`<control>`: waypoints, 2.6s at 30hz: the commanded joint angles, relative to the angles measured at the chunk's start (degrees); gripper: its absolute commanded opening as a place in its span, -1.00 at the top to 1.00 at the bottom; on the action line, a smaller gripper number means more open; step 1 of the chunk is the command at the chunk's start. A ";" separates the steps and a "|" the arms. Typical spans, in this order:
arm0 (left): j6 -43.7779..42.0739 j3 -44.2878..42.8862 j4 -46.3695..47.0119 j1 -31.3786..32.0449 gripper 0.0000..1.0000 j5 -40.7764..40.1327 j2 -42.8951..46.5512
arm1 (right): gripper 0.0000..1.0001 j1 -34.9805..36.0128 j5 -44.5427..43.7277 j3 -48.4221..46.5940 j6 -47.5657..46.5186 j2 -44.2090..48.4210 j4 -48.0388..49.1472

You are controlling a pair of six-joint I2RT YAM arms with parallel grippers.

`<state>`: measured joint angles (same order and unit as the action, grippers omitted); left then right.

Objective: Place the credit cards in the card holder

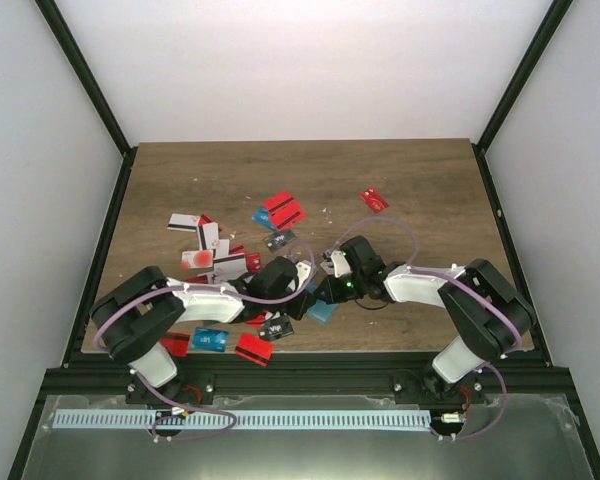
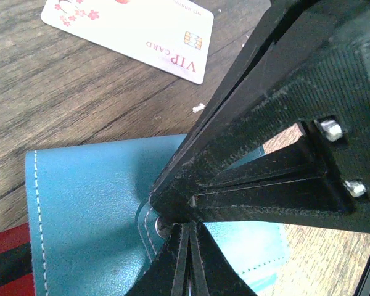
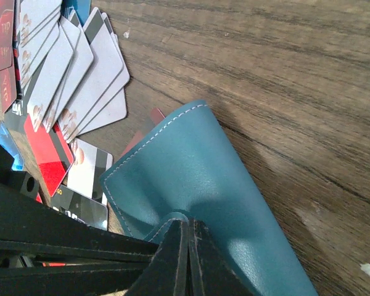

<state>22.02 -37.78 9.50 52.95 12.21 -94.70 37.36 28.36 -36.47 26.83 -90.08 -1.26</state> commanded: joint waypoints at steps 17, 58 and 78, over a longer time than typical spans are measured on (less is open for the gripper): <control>5.84 5.14 -7.05 2.63 0.87 -4.04 9.02 | 0.71 1.49 -2.59 0.25 -0.01 1.78 -11.87; 5.84 0.07 -14.86 2.43 -0.09 -13.01 21.03 | -1.00 1.31 -25.55 -9.59 3.63 25.19 -14.12; 3.64 -3.14 -27.19 1.39 -1.00 -32.75 34.17 | -1.00 1.31 -29.77 -9.90 -1.67 29.31 -9.86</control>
<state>26.55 -40.29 -15.66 54.63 -18.15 -62.02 38.44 -3.03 -44.53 26.37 -60.12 -12.45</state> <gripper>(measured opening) 0.999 0.998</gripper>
